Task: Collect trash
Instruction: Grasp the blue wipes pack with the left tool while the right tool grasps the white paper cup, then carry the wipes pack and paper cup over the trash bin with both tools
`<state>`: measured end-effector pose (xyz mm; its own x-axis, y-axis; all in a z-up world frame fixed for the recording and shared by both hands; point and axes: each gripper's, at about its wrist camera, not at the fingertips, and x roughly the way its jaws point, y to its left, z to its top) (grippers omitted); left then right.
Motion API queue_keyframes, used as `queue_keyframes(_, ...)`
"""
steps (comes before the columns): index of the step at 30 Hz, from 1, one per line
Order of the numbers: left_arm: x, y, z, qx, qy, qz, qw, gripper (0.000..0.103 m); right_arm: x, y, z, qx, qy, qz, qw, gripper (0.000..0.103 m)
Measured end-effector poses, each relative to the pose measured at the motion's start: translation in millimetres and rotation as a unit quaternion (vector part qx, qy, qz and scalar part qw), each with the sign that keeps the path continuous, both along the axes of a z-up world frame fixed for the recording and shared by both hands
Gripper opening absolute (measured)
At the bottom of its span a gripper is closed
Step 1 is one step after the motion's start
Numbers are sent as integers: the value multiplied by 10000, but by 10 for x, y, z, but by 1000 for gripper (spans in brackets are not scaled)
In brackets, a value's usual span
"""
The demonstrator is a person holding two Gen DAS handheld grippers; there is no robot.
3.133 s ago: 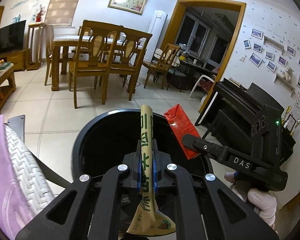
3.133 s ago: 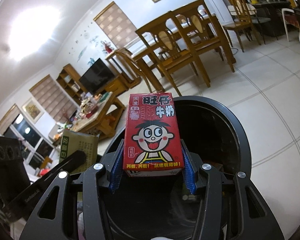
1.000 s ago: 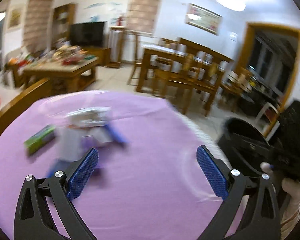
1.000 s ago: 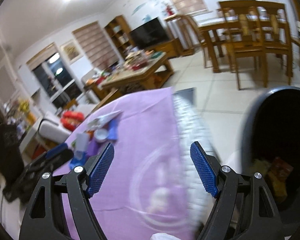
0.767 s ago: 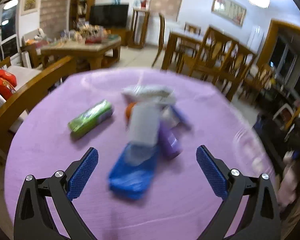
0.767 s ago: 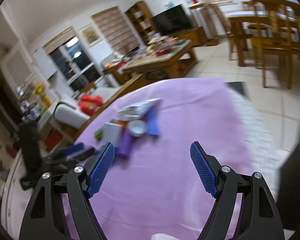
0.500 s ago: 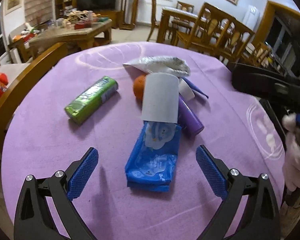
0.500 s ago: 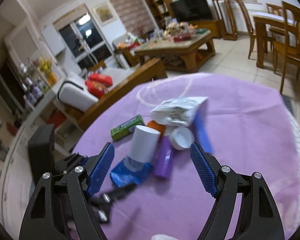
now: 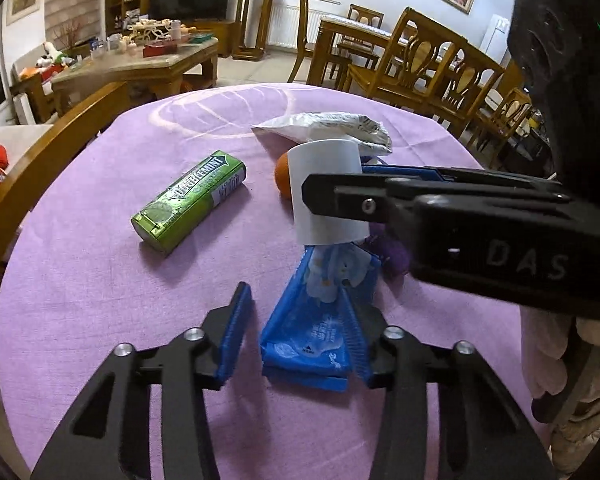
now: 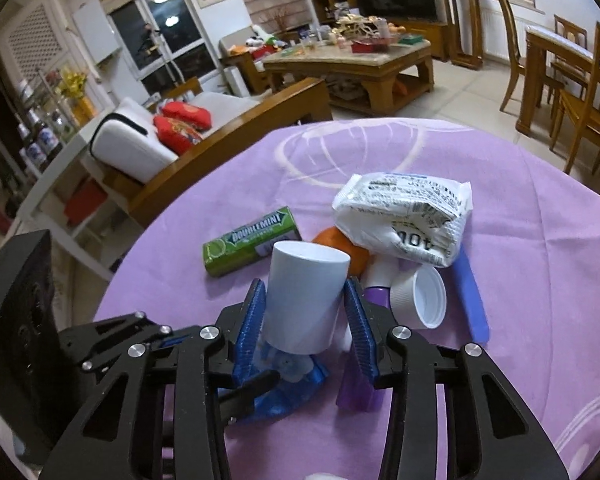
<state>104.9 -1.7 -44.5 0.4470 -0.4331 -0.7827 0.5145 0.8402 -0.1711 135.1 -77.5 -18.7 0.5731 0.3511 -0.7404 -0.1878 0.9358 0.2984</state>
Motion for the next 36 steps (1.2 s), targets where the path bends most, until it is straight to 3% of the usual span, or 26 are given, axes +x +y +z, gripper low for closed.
queue_keyframes(6, -132, -79, 2, 146, -62, -131, 9998, 28, -153, -83, 163, 421, -274, -133, 9986, 40)
queue_keyframes(14, -292, -95, 59, 103, -275, -148, 9995, 9, -708, -549, 428, 997, -682, -508, 9914, 40)
queue_keyframes(29, -678, -289, 453, -520, -1034, -68, 9933, 6, -1856, -1669, 557, 1342, -1144, -1342, 9751, 40)
queue_keyframes(36, -937, -811, 711, -818, -1252, -580, 9870, 6, -2335, -2344, 522, 1353, -1316, -2037, 9607, 40)
